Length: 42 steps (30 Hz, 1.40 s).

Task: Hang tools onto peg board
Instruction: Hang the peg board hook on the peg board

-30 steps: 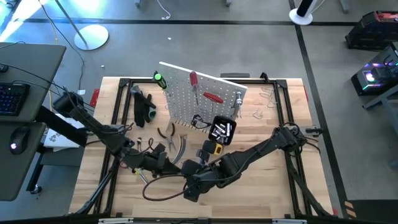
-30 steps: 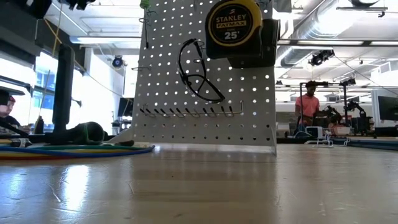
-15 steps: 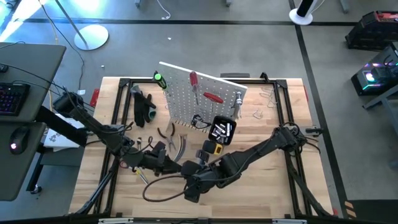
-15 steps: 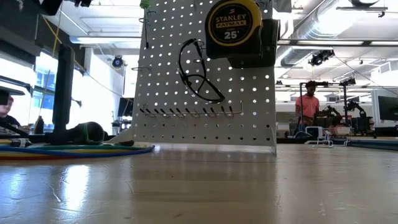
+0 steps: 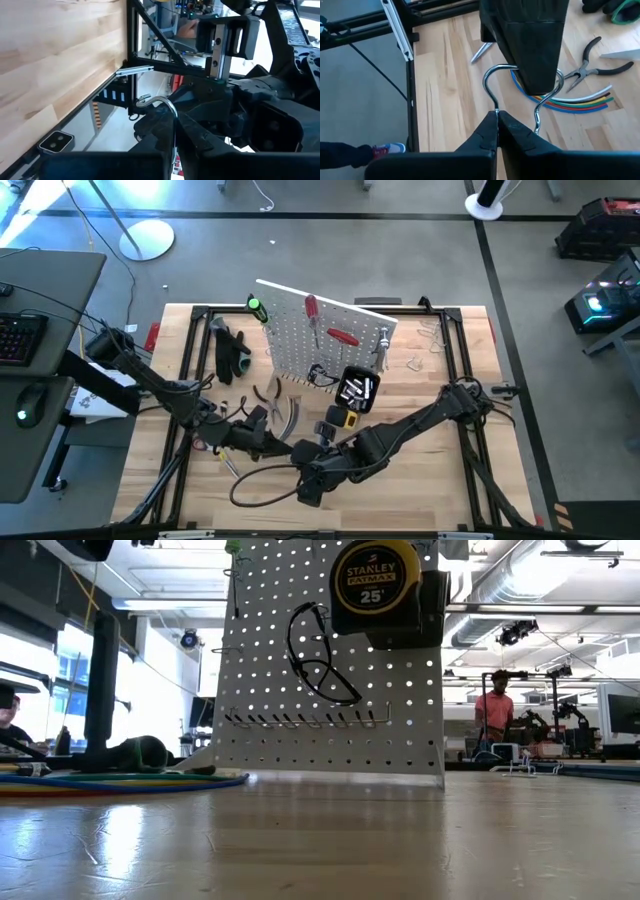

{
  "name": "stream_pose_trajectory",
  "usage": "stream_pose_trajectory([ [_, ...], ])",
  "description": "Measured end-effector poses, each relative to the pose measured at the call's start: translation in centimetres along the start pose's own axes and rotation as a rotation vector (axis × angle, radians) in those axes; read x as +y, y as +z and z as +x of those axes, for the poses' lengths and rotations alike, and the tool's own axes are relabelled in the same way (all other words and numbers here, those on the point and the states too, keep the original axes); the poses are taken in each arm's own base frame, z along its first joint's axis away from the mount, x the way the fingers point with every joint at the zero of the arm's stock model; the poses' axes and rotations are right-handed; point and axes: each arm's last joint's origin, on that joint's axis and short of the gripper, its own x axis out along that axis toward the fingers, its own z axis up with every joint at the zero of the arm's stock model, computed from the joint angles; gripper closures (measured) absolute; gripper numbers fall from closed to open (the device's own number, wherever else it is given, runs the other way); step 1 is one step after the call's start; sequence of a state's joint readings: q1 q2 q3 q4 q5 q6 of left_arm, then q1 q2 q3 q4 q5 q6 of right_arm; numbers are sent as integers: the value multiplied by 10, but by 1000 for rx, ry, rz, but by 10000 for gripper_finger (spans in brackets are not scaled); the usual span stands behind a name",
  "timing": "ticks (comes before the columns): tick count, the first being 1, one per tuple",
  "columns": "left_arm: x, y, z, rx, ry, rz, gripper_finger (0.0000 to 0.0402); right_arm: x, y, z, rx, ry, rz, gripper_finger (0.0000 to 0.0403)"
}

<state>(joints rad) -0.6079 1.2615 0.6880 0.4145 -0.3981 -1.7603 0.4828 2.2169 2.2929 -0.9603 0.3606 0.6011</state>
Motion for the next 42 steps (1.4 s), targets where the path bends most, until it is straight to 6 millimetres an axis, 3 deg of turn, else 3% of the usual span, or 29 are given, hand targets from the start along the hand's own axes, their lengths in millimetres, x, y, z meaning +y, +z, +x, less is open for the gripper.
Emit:
stream_pose_trajectory([
  [4, -1, 0, 0, 2, -4, 22, 398, 1, 1, -1, -14, -6, 9, 395],
  [7, -2, 0, 0, 11, -10, 33, 399, 4, 7, -8, -10, 69, -27, 360],
  [13, -14, 12, -11, -20, -23, 117, 400, 4, 11, -39, -33, 80, -43, 267],
  [18, -32, 25, -40, -49, -18, 309, 400, -3, 16, -73, -55, 75, 0, 247],
  [22, -53, 31, -62, -106, 30, 557, 401, -3, 14, -92, -118, 9, 45, 247],
  [28, -97, 31, -74, -180, 290, 1012, 401, 1, 8, -94, -158, -57, 109, 247],
  [34, -127, 19, -45, -189, 626, 1624, 401, -2, 3, -92, -148, -111, 161, 247],
  [38, -120, 14, -21, -137, 929, 2023, 401, -2, 3, -92, -149, -113, 184, 247],
  [42, -103, 14, -5, -139, 1185, 2247, 401, -1, 2, -93, -154, -117, 188, 247],
])
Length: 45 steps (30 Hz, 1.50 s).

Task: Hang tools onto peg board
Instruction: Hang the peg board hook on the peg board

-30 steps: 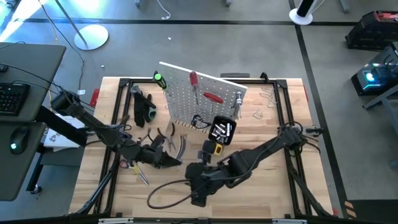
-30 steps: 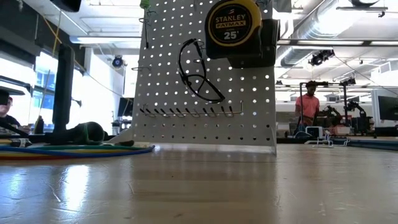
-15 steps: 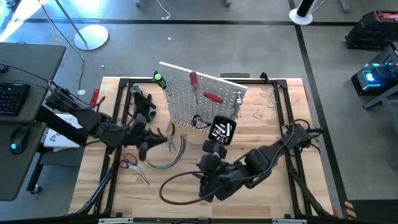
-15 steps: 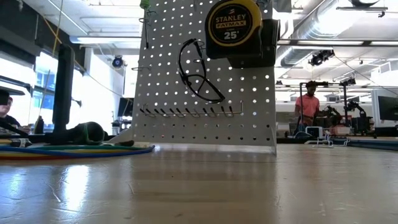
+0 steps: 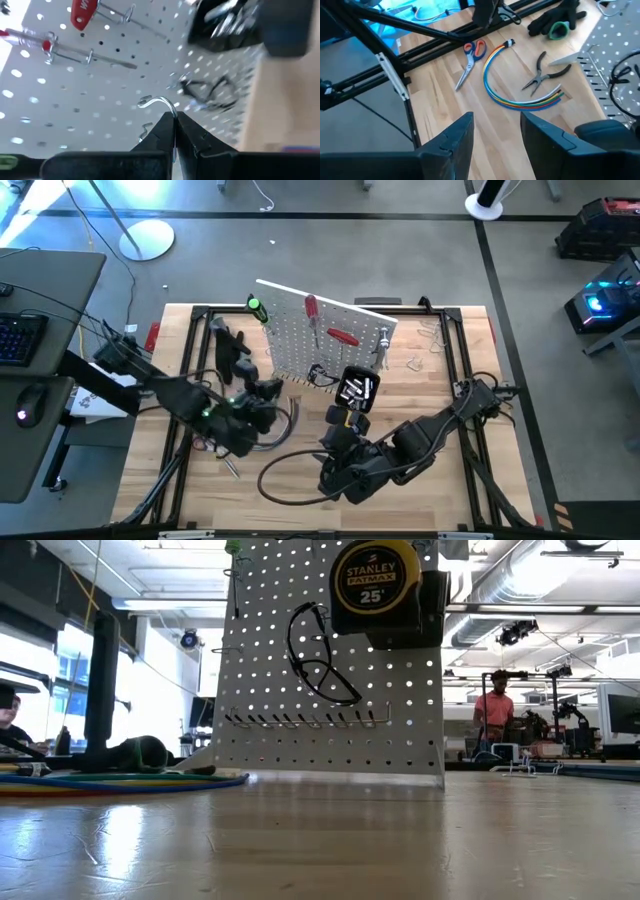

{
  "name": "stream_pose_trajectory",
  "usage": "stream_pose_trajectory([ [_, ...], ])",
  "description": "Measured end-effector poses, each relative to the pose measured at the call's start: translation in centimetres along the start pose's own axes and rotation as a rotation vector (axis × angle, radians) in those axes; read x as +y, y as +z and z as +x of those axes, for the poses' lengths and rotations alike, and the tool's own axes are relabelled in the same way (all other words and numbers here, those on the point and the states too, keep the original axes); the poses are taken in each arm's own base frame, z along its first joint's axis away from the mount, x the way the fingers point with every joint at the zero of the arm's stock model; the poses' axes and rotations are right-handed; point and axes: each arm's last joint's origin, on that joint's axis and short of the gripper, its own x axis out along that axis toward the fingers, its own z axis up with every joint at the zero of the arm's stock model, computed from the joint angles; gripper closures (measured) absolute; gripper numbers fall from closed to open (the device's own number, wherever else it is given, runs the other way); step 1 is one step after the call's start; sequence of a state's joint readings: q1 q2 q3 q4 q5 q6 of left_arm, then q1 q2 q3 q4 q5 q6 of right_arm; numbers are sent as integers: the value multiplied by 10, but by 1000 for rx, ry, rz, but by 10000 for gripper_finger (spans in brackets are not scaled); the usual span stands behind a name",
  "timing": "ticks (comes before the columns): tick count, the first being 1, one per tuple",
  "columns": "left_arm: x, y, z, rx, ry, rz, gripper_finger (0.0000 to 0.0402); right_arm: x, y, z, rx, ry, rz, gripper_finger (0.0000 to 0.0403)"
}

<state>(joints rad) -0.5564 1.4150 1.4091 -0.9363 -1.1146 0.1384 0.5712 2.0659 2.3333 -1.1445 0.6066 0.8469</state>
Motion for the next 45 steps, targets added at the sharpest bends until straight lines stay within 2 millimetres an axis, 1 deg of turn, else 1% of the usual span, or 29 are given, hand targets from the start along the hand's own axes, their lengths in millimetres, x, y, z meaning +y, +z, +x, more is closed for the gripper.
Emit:
stream_pose_trajectory([
  [3, -11, -1, 6, 33, 56, 71, 401, 0, -2, -2, -9, -24, 11, 247],
  [5, -15, -2, 9, 42, 70, 44, 401, 0, -5, -3, -14, -43, 11, 247],
  [6, -16, -2, 9, 41, 65, -12, 401, 0, -6, -4, -10, -46, 9, 247],
  [8, -13, -3, 9, 39, 22, -225, 401, 0, -8, -5, 0, -53, 6, 247],
  [11, -2, -13, 6, 83, -73, -625, 401, 1, -14, -9, 15, -60, 4, 247],
  [15, 12, -31, 2, 97, -18, -1174, 402, 3, -20, -14, 16, -79, -14, 247],
  [17, 12, -38, 1, 69, -9, -1438, 402, 4, -23, -16, 11, -88, -28, 247],
  [19, 3, -43, 4, 38, -30, -1644, 402, 4, -24, -18, 9, -96, -38, 247],
  [22, -19, -45, 11, -39, -113, -1893, 402, 4, -26, -19, 10, -103, -49, 247],
  [24, -28, -43, 15, -134, -174, -2054, 402, 5, -27, -20, 11, -102, -48, 247],
  [27, -38, -46, 26, -283, -215, -2241, 402, 6, -29, -22, 13, -98, -36, 247],
  [29, -44, -54, 34, -363, -214, -2349, 402, 8, -32, -24, 15, -93, -30, 247],
  [33, -52, -78, 46, -499, -86, -2632, 402, 10, -37, -29, 23, -93, -3, 247],
  [35, -51, -84, 50, -541, -49, -2690, 402, 11, -40, -31, 15, -102, 8, 247],
  [38, -44, -82, 54, -560, -48, -2675, 402, 11, -42, -33, 0, -116, 34, 247],
  [43, -26, -80, 64, -624, 72, -2716, 402, 9, -40, -32, -19, -132, 63, 247],
  [45, -20, -79, 68, -636, 79, -2719, 401, 9, -39, -31, -21, -131, 69, 247],
])
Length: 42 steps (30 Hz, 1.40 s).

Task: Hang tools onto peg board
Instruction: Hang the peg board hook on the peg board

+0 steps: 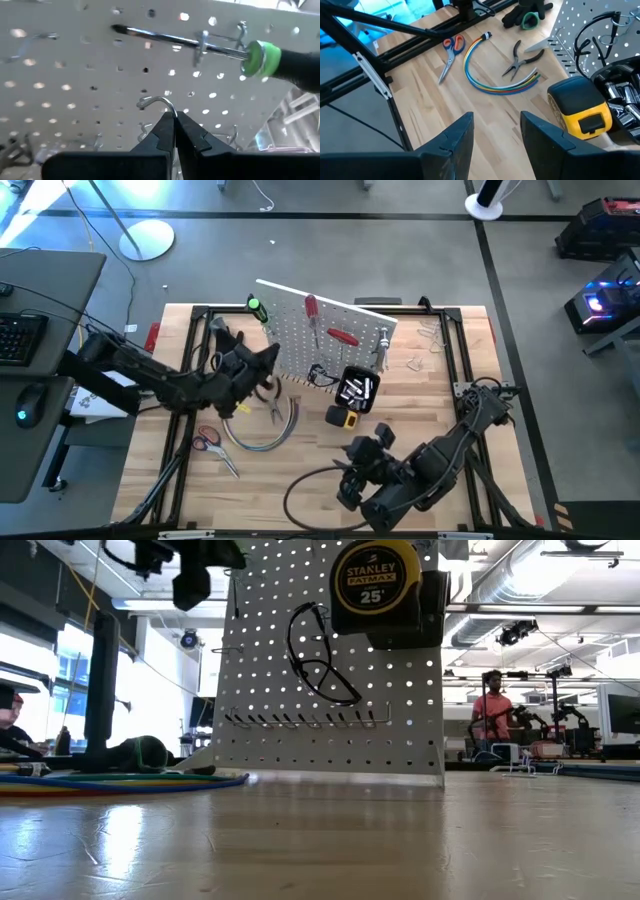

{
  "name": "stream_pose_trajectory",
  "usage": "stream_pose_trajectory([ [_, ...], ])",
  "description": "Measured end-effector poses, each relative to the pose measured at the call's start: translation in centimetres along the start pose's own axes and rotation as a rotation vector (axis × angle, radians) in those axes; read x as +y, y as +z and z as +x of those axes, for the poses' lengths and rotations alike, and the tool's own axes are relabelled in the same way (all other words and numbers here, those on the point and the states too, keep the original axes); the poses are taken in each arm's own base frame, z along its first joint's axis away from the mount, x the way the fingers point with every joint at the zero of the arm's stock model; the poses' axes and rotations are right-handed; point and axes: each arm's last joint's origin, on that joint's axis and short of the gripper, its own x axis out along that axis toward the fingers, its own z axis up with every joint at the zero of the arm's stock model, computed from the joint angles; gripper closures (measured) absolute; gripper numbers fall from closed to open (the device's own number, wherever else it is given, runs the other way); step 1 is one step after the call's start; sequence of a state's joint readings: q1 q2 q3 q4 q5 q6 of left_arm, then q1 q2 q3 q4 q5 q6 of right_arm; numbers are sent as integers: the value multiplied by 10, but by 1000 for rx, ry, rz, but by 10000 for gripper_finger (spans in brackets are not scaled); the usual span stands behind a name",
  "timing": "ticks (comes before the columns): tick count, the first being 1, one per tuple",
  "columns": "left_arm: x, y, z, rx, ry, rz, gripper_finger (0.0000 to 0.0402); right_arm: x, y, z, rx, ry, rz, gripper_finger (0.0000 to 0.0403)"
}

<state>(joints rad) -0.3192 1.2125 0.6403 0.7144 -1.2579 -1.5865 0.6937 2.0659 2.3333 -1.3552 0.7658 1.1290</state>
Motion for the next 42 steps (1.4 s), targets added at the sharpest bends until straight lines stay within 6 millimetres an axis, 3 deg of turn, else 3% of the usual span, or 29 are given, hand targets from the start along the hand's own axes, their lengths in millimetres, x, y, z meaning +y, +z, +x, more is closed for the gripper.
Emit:
stream_pose_trajectory([
  [7, 10, -6, 8, 31, 15, 89, 401, 0, 1, 1, -4, 2, 9, 247],
  [15, 39, -20, 14, 2, 51, 7, 401, 0, 1, 1, -1, 4, 7, 247],
  [27, 11, -25, 30, -63, 12, 97, 401, 0, 1, 1, 13, 4, -7, 247],
  [42, 15, -28, 24, -79, 37, 174, 401, -2, -7, -5, 35, -14, -61, 247],
])
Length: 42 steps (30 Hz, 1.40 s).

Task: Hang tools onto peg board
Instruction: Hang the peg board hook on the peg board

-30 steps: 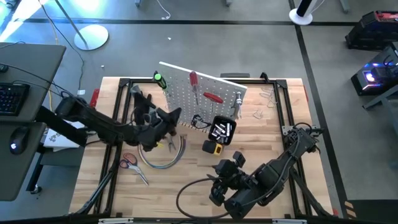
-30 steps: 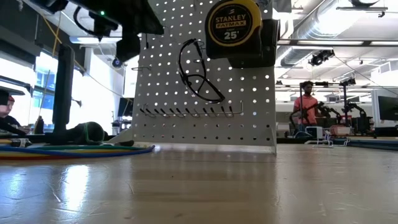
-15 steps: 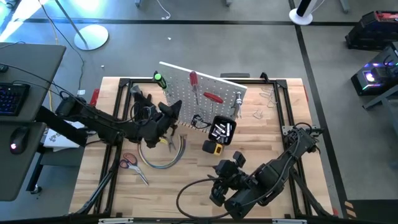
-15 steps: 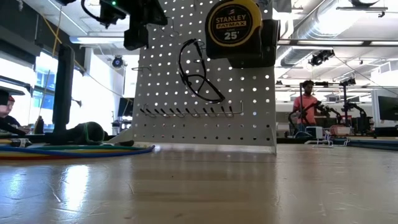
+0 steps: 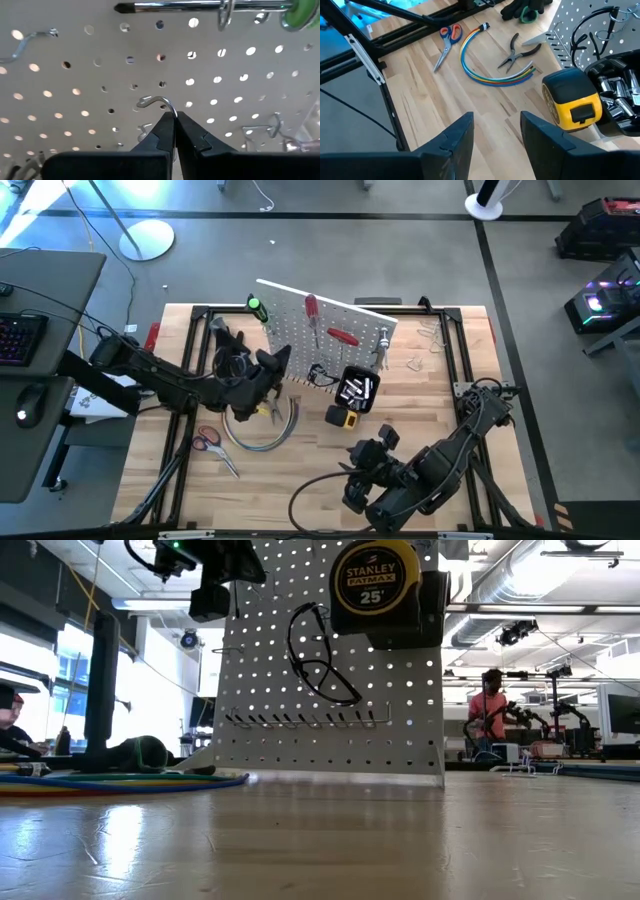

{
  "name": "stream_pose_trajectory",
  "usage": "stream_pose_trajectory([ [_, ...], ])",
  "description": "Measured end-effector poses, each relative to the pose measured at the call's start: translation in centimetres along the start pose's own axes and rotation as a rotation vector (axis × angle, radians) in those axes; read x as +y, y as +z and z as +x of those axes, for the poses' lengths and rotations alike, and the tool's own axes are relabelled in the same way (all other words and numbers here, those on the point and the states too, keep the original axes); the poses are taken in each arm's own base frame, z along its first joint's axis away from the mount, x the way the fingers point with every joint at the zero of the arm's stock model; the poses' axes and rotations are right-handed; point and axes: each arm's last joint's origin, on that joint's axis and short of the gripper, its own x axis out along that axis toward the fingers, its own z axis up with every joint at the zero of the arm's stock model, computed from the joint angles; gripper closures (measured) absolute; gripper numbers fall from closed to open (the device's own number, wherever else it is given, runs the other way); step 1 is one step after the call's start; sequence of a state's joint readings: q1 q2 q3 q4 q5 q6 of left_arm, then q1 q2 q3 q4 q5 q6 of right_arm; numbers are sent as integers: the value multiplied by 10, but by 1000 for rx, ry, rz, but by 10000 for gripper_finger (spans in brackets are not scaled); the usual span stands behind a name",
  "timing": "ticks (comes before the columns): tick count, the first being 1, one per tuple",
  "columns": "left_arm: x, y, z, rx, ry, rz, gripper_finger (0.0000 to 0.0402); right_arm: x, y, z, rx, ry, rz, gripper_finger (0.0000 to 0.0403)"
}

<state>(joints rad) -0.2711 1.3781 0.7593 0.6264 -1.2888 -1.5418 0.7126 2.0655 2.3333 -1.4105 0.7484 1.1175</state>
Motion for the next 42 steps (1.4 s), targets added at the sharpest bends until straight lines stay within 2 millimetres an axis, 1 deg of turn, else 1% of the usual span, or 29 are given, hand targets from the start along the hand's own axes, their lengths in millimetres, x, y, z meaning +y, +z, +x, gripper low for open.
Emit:
stream_pose_trajectory([
  [7, 5, 1, 2, -20, 19, 30, 401, 1, -2, -2, 1, 6, -11, 247],
  [17, 7, 1, 3, -16, 26, -19, 401, 2, -3, -3, -1, 7, -29, 247],
  [21, 9, 1, 7, -31, 28, -26, 401, 2, -3, -3, -2, 7, -33, 247],
  [30, -2, -1, 17, -47, 30, 5, 401, 3, -4, -4, -2, 13, -35, 247],
  [37, -7, -1, 19, -65, 26, -11, 401, 4, -5, -6, -7, 22, -31, 247],
  [42, -17, -3, 20, -78, 18, -2, 401, 5, -6, -7, -12, 23, -32, 247],
])
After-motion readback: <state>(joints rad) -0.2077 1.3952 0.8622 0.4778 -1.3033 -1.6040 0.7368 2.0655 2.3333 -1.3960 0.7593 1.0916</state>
